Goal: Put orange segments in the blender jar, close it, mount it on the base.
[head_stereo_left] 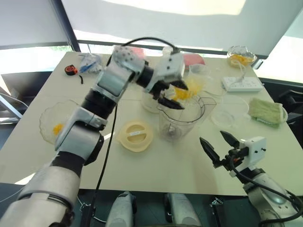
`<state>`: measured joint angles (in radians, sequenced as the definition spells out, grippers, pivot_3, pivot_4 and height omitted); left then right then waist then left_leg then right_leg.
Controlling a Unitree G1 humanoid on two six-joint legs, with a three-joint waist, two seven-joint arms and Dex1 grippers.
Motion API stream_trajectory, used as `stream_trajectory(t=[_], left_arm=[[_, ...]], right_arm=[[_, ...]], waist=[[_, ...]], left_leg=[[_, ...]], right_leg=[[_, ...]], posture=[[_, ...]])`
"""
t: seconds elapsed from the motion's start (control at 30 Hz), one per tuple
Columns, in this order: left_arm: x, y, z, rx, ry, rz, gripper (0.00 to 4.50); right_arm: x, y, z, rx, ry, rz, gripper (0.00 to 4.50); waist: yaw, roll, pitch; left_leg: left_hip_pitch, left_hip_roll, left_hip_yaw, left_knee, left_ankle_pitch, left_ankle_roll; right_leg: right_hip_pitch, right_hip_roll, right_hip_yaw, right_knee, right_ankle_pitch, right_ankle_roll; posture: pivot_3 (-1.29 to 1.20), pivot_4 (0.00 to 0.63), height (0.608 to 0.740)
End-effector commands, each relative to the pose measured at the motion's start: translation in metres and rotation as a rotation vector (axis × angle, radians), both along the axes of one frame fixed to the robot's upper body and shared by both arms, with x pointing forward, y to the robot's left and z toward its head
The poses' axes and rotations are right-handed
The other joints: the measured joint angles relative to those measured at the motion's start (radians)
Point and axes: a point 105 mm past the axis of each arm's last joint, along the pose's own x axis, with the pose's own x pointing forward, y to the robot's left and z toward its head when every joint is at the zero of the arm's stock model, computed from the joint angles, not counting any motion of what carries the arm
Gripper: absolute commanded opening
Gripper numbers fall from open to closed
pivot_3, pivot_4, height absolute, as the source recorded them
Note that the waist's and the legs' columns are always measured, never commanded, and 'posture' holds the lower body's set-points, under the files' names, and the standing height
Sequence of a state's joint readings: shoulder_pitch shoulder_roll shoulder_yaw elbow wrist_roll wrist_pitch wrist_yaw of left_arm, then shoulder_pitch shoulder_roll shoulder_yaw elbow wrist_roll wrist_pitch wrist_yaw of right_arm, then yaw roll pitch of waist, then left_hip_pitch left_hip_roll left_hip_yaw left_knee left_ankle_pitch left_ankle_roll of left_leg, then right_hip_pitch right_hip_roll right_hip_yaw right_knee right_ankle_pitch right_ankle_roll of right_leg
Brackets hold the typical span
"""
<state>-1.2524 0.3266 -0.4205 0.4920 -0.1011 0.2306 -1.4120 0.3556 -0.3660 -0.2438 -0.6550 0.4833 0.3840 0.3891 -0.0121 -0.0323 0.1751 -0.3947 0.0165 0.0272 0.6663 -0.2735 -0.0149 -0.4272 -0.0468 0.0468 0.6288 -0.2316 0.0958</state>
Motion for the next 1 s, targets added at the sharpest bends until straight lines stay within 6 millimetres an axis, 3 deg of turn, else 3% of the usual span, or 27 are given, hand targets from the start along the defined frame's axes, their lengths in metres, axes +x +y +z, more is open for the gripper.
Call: stream_trajectory(t=[0.03,0.23,0.4,0.5,0.7,0.8,1.0], left_arm=[[0.003,-0.005,0.001,0.041,-0.110,-0.003,3.54],[0.018,-0.009,0.006,-0.008,-0.091,0.090,3.54],[0.029,-0.011,0.054,-0.352,-0.010,0.211,3.54],[0.038,0.002,0.080,-0.585,-0.028,0.324,3.54],[0.013,0.044,0.083,-0.685,0.122,0.334,3.54],[-0.012,0.073,0.064,-0.660,0.083,0.318,3.54],[-0.041,0.101,0.038,-0.600,0.181,0.379,3.54]], right_arm=[[-0.001,0.001,0.008,-0.001,-0.046,-0.010,4.50],[-0.003,0.001,0.006,0.001,-0.052,-0.033,4.50],[-0.001,-0.009,0.003,-0.025,-0.069,-0.107,4.50],[0.002,-0.019,-0.005,-0.063,-0.062,-0.161,4.50],[0.014,-0.047,-0.016,-0.108,-0.053,-0.322,4.50],[0.023,-0.071,-0.024,-0.141,-0.045,-0.425,4.50],[0.045,-0.104,-0.020,-0.157,-0.073,-0.553,4.50]], waist=[[0.001,0.000,0.000],[0.001,0.000,0.000],[-0.001,0.000,0.000],[-0.002,0.000,0.000],[-0.006,0.001,0.000],[-0.012,0.003,-0.001],[-0.002,0.003,0.000]], left_leg=[[0.000,0.000,0.000,0.000,0.000,0.000],[0.000,0.000,0.000,0.000,0.000,0.000],[0.000,0.000,0.000,0.000,0.000,0.000],[0.000,0.000,-0.001,0.000,0.000,0.000],[0.002,0.000,-0.001,-0.001,0.000,0.000],[0.003,0.001,0.000,-0.001,0.000,0.000],[0.002,0.001,-0.001,0.000,0.000,0.000]], right_leg=[[0.000,0.000,0.000,0.000,0.000,0.000],[0.000,0.000,0.000,0.000,0.000,0.000],[0.000,0.000,0.000,0.000,0.000,0.000],[0.000,0.000,0.000,0.000,0.000,0.001],[0.000,0.000,0.000,0.002,0.000,0.002],[0.000,0.000,0.001,0.003,0.001,0.001],[0.001,0.000,0.001,0.003,0.000,0.001]], posture=[[0.00,0.150,0.740],[0.00,0.150,0.740],[0.00,0.150,0.740],[0.00,0.150,0.740],[0.00,0.150,0.740],[0.00,0.150,0.740],[0.00,0.150,0.740]])
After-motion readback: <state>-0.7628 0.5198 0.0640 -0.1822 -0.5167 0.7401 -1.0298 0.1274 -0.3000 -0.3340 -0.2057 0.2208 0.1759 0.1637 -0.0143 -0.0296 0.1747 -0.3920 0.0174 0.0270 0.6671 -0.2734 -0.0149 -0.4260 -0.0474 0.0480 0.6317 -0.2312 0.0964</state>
